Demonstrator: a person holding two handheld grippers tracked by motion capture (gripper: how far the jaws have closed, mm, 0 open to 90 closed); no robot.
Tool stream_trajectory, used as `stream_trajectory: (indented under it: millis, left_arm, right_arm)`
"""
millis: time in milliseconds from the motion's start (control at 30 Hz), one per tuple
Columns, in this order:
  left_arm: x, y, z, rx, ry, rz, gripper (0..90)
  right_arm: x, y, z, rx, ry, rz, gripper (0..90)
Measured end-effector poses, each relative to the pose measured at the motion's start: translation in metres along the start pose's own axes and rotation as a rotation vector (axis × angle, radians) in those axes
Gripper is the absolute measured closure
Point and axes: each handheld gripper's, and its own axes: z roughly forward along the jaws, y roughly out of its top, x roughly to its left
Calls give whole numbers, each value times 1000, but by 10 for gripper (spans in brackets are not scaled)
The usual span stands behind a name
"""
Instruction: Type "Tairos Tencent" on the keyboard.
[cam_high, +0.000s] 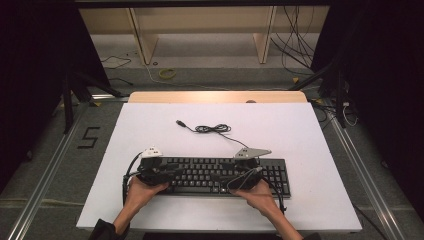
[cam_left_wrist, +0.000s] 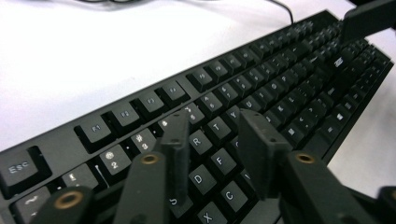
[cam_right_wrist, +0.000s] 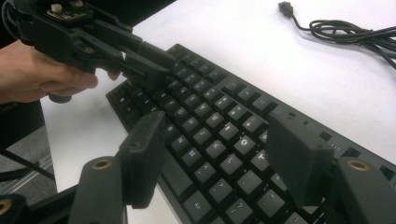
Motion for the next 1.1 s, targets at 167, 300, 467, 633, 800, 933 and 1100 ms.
stream_trajectory:
  millis: [167,300,467,633,800,933,1100]
  left_arm:
    - [0,1,4,23,7,19,740]
    - [-1,3,7,46,11,40,803]
    - [-2,3,12,78,24,53,867]
    - [-2,4,14,88,29,62,890]
    - [-2,4,16,92,31,64,890]
    - [-2,5,17,89,35,62,890]
    - [-1,5,18,89,37,62,891]
  right_arm:
    - [0,-1,-1,2,0,2,387]
    - [0,-1,-1,2,1,1,387]
    - [0,-1,-1,3,2,0,388]
    - [0,-1,-2,-2,1,-2,389]
    - [0,-1,-2,-1,0,-3,389]
    - [0,-1,-2,-2,1,-2,391]
    - [0,-1,-2,-1,-1,-3,391]
